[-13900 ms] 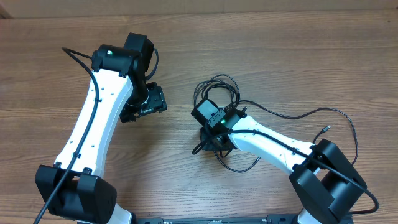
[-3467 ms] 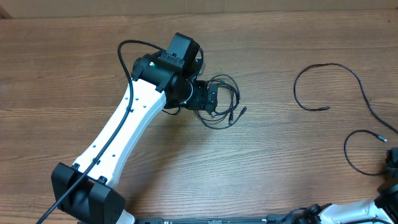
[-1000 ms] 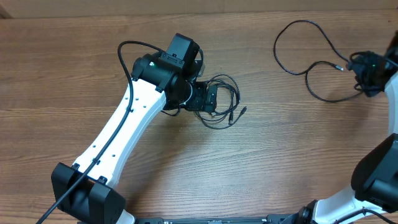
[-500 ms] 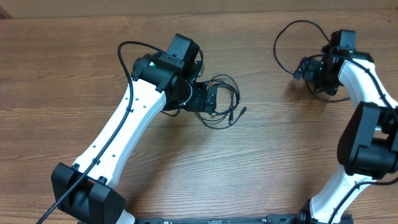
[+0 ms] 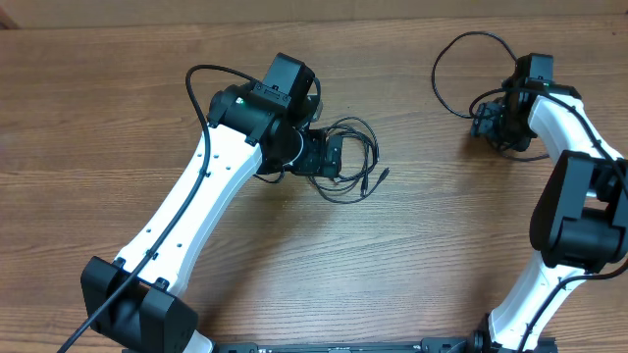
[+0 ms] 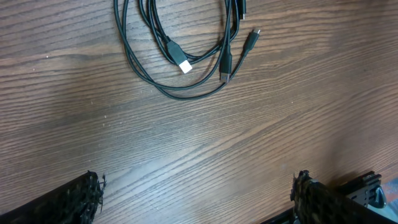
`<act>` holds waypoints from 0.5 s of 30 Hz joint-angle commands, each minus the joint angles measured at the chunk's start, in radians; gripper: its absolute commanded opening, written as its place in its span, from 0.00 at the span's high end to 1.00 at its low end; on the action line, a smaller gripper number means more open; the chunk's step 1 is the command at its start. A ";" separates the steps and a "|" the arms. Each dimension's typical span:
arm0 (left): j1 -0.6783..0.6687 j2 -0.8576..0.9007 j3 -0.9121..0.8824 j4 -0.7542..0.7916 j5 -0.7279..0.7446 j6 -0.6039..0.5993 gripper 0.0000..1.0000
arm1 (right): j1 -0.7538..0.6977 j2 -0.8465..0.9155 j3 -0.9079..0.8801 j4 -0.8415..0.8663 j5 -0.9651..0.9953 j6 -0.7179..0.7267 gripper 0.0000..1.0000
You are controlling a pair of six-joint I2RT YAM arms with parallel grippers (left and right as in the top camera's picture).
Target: Untangle cables
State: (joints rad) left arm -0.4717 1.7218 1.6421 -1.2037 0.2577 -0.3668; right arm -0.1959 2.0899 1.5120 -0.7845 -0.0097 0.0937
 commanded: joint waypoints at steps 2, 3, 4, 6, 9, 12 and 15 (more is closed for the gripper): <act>-0.008 0.008 -0.002 -0.001 -0.006 0.005 0.00 | 0.000 0.003 -0.008 0.026 0.017 -0.017 0.34; -0.008 0.008 -0.002 -0.002 -0.006 0.005 0.00 | 0.000 0.006 -0.008 0.030 0.017 -0.017 0.34; -0.008 0.008 -0.002 -0.003 -0.006 0.005 0.00 | 0.000 0.010 -0.008 0.034 0.016 -0.017 0.36; -0.008 0.008 -0.002 0.002 -0.005 0.004 0.00 | 0.000 0.015 -0.009 0.034 0.017 -0.017 0.39; -0.008 0.008 -0.002 0.008 -0.005 0.004 0.01 | 0.000 0.016 -0.019 0.058 0.017 -0.017 0.39; -0.008 0.008 -0.002 0.005 -0.005 0.004 0.00 | 0.000 0.016 -0.019 0.072 0.017 -0.017 0.42; -0.008 0.008 -0.002 0.006 -0.005 0.004 0.00 | 0.000 0.019 -0.020 0.080 0.028 -0.018 0.42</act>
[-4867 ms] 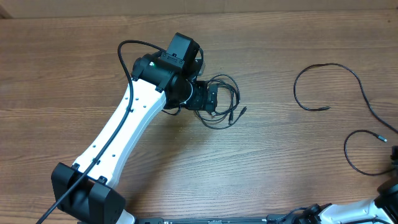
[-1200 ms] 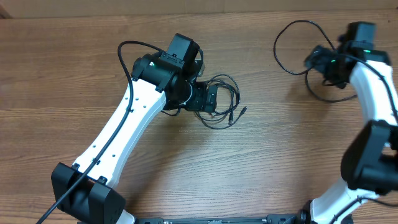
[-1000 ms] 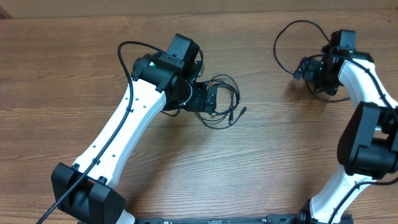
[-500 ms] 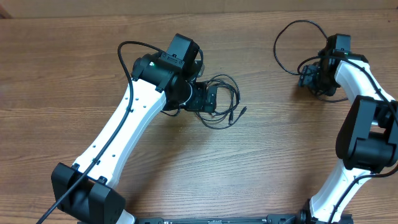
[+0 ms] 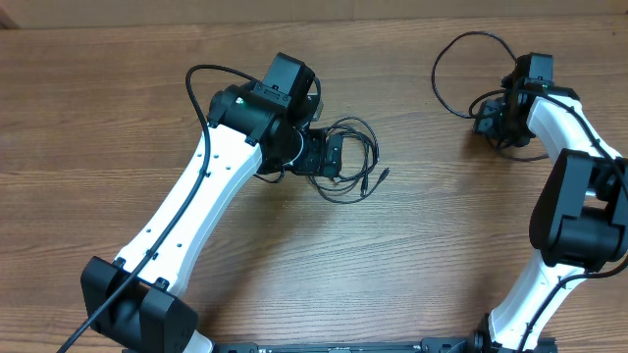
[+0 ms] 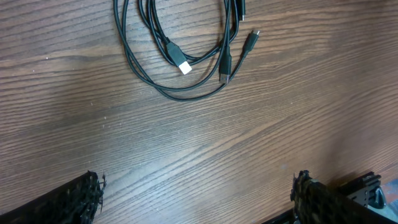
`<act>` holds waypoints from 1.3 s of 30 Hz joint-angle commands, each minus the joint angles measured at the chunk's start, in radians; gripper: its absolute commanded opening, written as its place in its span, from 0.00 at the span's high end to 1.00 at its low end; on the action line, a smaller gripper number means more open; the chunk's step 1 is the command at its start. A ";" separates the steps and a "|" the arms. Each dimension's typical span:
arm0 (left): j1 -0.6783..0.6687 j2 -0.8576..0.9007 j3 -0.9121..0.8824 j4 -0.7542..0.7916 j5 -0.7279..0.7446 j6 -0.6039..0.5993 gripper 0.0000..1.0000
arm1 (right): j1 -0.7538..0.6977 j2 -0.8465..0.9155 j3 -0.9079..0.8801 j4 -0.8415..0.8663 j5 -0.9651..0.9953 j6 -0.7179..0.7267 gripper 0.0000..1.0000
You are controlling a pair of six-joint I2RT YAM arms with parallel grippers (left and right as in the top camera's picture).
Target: Untangle cables
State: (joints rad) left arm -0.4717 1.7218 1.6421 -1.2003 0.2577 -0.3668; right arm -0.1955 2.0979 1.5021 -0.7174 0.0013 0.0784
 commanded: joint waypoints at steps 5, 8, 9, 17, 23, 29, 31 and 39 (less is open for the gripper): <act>-0.008 0.008 -0.002 0.000 -0.005 0.004 0.00 | -0.001 0.026 -0.010 0.032 0.027 -0.005 0.43; -0.008 0.008 -0.002 0.000 -0.005 0.004 0.00 | -0.001 0.038 -0.010 0.031 0.027 -0.005 0.48; -0.008 0.008 -0.002 0.001 -0.005 0.004 0.00 | -0.001 0.041 -0.010 0.027 0.027 -0.005 0.52; -0.008 0.008 -0.002 0.001 -0.005 0.004 0.00 | -0.001 0.059 -0.010 0.022 0.029 0.000 0.77; -0.008 0.008 -0.002 0.001 -0.006 0.004 0.00 | -0.008 0.058 0.010 0.009 0.081 -0.001 0.94; -0.008 0.008 -0.002 0.005 -0.006 0.004 0.00 | -0.019 0.058 0.169 -0.093 0.232 0.000 0.96; -0.008 0.008 -0.002 0.004 -0.005 0.004 0.00 | -0.023 0.058 0.210 -0.108 0.230 0.003 0.96; -0.008 0.008 -0.002 0.000 -0.005 0.004 0.00 | -0.046 0.057 0.335 -0.149 0.228 0.150 0.96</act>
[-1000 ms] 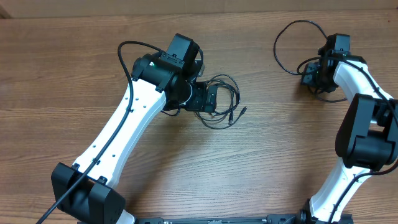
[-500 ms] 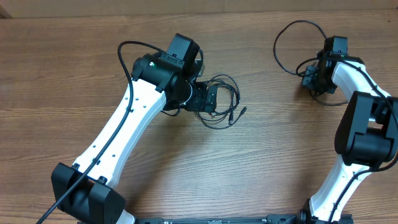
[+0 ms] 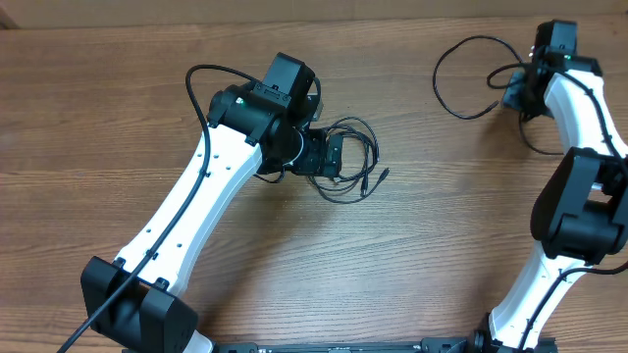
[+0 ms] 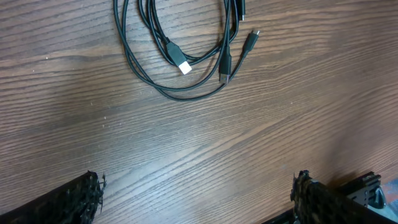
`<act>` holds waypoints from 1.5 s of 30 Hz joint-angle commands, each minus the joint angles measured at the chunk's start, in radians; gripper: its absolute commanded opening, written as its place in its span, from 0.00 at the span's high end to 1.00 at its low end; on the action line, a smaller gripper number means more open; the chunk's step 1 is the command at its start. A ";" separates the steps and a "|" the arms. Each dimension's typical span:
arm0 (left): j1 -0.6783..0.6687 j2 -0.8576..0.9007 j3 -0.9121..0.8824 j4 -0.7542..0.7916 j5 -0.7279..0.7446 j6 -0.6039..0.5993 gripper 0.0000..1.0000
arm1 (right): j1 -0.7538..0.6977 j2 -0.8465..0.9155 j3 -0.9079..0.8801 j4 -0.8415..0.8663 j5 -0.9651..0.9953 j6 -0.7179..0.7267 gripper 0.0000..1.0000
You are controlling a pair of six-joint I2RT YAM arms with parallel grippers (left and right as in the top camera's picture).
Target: Untangle cables
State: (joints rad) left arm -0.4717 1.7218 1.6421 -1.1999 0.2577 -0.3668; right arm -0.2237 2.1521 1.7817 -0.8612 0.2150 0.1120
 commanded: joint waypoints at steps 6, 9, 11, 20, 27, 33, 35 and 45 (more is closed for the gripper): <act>-0.008 0.008 -0.002 -0.012 -0.005 0.004 0.00 | -0.028 0.004 0.037 0.018 -0.130 0.154 0.59; -0.008 0.008 -0.002 -0.018 -0.005 0.004 0.00 | -0.027 0.004 0.037 0.018 -0.205 0.153 0.32; -0.008 0.008 -0.002 -0.015 -0.005 0.004 0.00 | -0.027 0.004 0.037 0.018 -0.273 0.149 0.25; -0.008 0.008 -0.002 0.000 -0.005 0.003 0.00 | 0.019 0.005 0.037 0.051 -0.373 0.182 0.20; -0.008 0.008 -0.002 0.000 -0.005 0.003 0.00 | 0.098 0.005 0.034 0.072 -0.241 0.342 0.19; -0.008 0.008 -0.002 -0.001 -0.005 0.003 0.00 | 0.138 0.017 -0.006 0.074 -0.057 0.470 0.19; -0.008 0.008 -0.002 -0.003 -0.005 0.003 0.00 | 0.139 0.033 -0.017 0.075 -0.047 0.486 0.20; -0.008 0.008 -0.002 -0.005 -0.005 0.003 0.00 | 0.139 0.125 -0.025 0.043 -0.058 0.521 0.26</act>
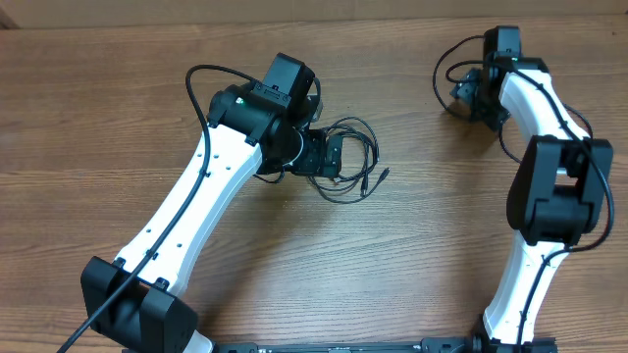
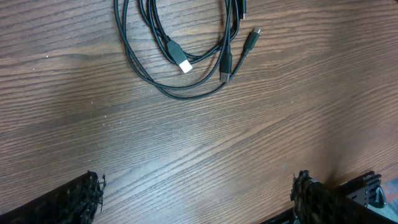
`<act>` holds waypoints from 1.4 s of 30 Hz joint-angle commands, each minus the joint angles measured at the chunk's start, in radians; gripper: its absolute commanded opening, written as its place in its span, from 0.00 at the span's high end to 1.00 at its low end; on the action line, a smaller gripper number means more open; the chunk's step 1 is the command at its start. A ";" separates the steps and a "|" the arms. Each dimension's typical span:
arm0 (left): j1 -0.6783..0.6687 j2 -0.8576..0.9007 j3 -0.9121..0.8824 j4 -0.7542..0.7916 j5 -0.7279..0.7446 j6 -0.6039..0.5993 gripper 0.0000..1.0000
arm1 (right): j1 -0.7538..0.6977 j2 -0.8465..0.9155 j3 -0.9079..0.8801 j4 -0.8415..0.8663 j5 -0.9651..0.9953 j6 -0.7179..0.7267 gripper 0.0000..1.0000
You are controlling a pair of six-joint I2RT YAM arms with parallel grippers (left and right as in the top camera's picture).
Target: Untangle cables
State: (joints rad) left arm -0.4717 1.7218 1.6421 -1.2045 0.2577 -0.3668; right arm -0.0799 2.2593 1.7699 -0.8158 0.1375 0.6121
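Note:
A loose bundle of black cables (image 1: 369, 147) lies mid-table; in the left wrist view this bundle (image 2: 186, 87) fills the top, with a white plug (image 2: 185, 65) and thin black plugs showing. My left gripper (image 1: 332, 155) hovers just left of it, open; its fingers (image 2: 81, 196) have only bare wood between them, and the gripper (image 2: 196, 186) is short of the cables. At the far right, my right gripper (image 1: 469, 93) appears shut on a separate black cable (image 1: 438, 69) that loops up to its left.
The brown wooden table (image 1: 412, 255) spreads all round. The left arm's white links (image 1: 201, 196) run diagonally from the front left. The right arm (image 1: 549, 186) stands along the right edge.
My right gripper has moved left from the far right edge, and the looped cable has shifted and drawn tighter with it. The left gripper and the bundle have not moved.
At first my right gripper sat lower at the right with the loop above and to its left. Then it was up near the table's back-right corner, the cable following. Now it is further left. The left gripper stayed open beside the bundle throughout.

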 commanded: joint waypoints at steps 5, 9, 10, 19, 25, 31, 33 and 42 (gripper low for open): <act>-0.008 0.008 -0.002 0.000 -0.005 0.004 0.00 | -0.005 0.027 -0.018 -0.013 0.019 0.084 0.32; -0.008 0.008 -0.002 0.000 -0.005 0.004 0.00 | -0.005 0.033 -0.019 -0.007 0.019 0.095 0.39; -0.008 0.008 -0.002 0.000 -0.005 0.004 0.00 | -0.005 0.036 -0.019 -0.005 0.019 0.095 0.43; -0.008 0.008 -0.002 0.001 -0.006 0.004 0.00 | -0.006 0.043 -0.019 0.026 0.065 0.095 0.69; -0.008 0.008 -0.002 0.001 -0.006 0.004 0.00 | -0.006 0.043 -0.019 0.040 0.072 0.094 0.71; -0.008 0.008 -0.002 0.001 -0.006 0.004 0.00 | -0.006 0.043 -0.042 0.047 0.072 0.095 0.63; -0.008 0.008 -0.002 0.001 -0.006 0.004 0.00 | -0.006 0.043 -0.053 0.050 0.072 0.095 0.63; -0.008 0.008 -0.002 0.000 -0.006 0.004 0.00 | -0.006 0.043 -0.059 0.051 0.103 0.094 0.89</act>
State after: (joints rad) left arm -0.4717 1.7218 1.6421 -1.2045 0.2577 -0.3668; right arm -0.0803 2.2845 1.7332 -0.7609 0.2092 0.7063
